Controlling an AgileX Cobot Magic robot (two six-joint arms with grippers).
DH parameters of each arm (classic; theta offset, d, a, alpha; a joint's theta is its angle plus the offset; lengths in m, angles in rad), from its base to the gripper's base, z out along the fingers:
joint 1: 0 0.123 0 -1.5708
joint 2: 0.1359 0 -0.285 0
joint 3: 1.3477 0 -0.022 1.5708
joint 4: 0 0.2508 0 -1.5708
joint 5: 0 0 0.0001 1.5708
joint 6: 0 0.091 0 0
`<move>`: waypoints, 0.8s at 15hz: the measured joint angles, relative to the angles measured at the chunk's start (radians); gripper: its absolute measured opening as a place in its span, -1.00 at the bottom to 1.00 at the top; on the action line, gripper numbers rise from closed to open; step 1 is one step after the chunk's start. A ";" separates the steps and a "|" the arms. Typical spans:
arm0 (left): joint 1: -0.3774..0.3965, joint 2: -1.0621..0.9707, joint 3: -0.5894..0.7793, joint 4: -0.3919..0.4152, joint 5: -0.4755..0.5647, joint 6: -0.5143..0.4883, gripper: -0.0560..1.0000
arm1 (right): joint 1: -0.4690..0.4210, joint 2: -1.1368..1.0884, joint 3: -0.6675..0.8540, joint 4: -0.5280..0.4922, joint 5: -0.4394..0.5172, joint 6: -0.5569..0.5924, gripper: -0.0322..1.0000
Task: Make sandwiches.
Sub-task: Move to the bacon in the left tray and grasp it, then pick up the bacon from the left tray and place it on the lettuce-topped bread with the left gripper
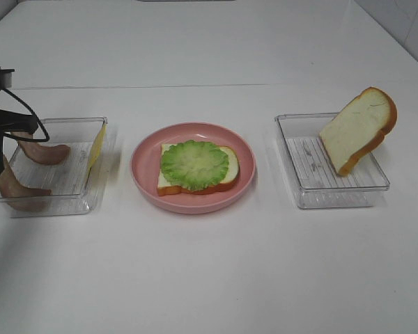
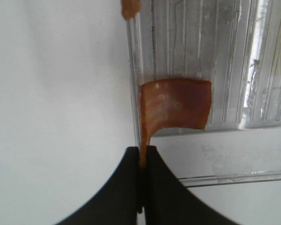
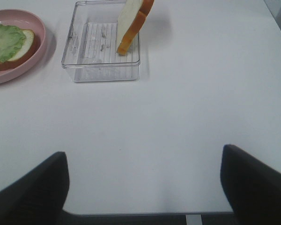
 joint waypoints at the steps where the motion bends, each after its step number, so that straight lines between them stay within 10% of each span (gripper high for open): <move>1: 0.000 0.000 0.000 0.000 0.000 0.022 -0.89 | 0.000 0.000 0.000 0.000 0.000 0.000 0.70; 12: -0.021 -0.325 0.000 -0.102 0.020 0.047 -0.89 | 0.000 0.000 0.000 0.000 0.000 0.000 0.70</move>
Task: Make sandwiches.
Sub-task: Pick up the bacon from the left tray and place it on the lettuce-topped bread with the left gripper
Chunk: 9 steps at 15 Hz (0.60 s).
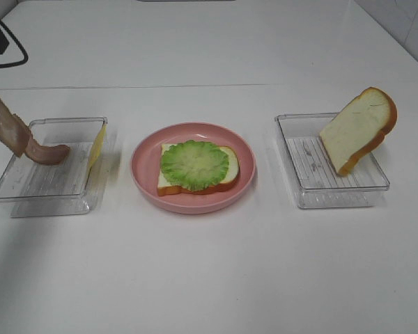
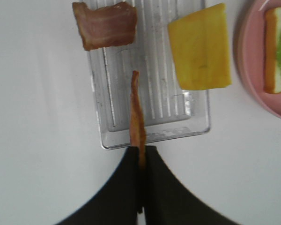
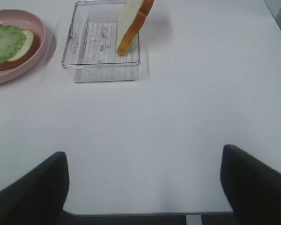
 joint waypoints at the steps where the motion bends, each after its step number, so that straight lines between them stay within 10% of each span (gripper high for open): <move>1: -0.021 -0.027 -0.005 -0.008 0.002 0.000 -0.89 | 0.000 0.000 0.000 0.000 0.000 0.000 0.70; 9: -0.290 0.021 -0.133 -0.233 -0.059 0.011 -0.89 | 0.000 0.000 0.000 0.000 0.000 0.000 0.70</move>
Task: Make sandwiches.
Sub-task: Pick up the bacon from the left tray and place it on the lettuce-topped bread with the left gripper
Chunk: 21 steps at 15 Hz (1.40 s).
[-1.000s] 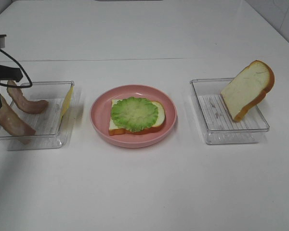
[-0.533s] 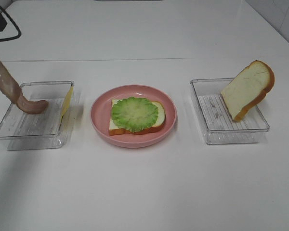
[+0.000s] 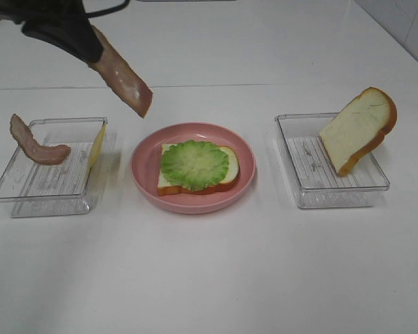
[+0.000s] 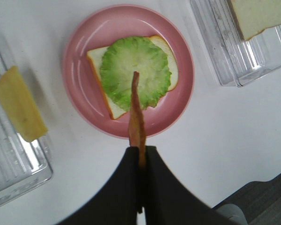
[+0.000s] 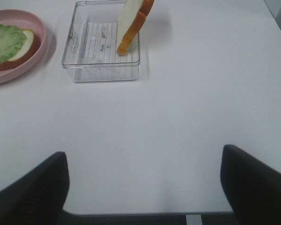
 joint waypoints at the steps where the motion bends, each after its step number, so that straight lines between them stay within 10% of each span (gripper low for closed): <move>1: -0.024 0.052 -0.027 -0.009 0.000 0.008 -0.89 | 0.000 0.000 0.000 0.000 0.000 0.000 0.70; 12: -0.180 0.581 -0.546 -0.158 0.082 0.014 -0.89 | 0.000 0.000 0.000 0.000 0.000 0.000 0.70; 21: -0.187 0.642 -0.590 -0.094 0.113 -0.014 -0.89 | 0.000 0.000 0.000 0.000 0.000 0.000 0.70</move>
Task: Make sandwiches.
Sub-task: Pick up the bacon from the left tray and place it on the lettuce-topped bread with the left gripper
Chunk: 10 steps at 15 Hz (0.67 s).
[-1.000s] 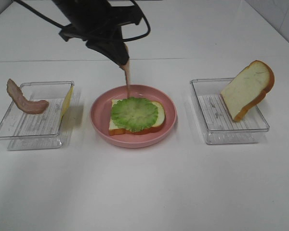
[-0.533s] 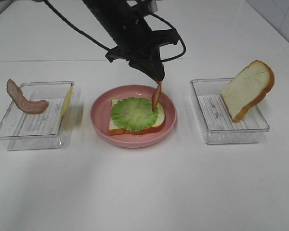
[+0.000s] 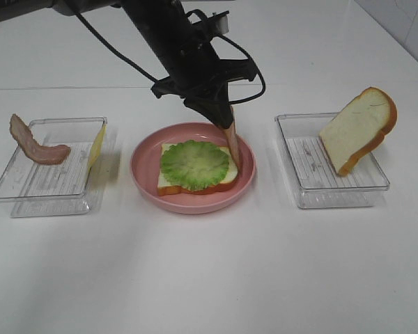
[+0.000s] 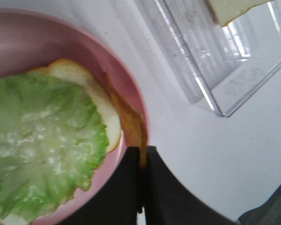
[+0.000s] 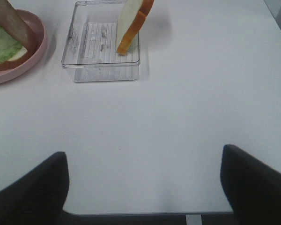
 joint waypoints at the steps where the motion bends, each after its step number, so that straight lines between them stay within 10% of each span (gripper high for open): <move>1: 0.000 0.000 0.000 0.042 0.012 -0.015 -0.89 | 0.000 0.000 0.000 0.000 0.000 0.000 0.70; 10: 0.000 0.007 0.000 0.289 0.025 -0.053 -0.89 | 0.000 0.000 0.000 0.000 0.000 0.000 0.70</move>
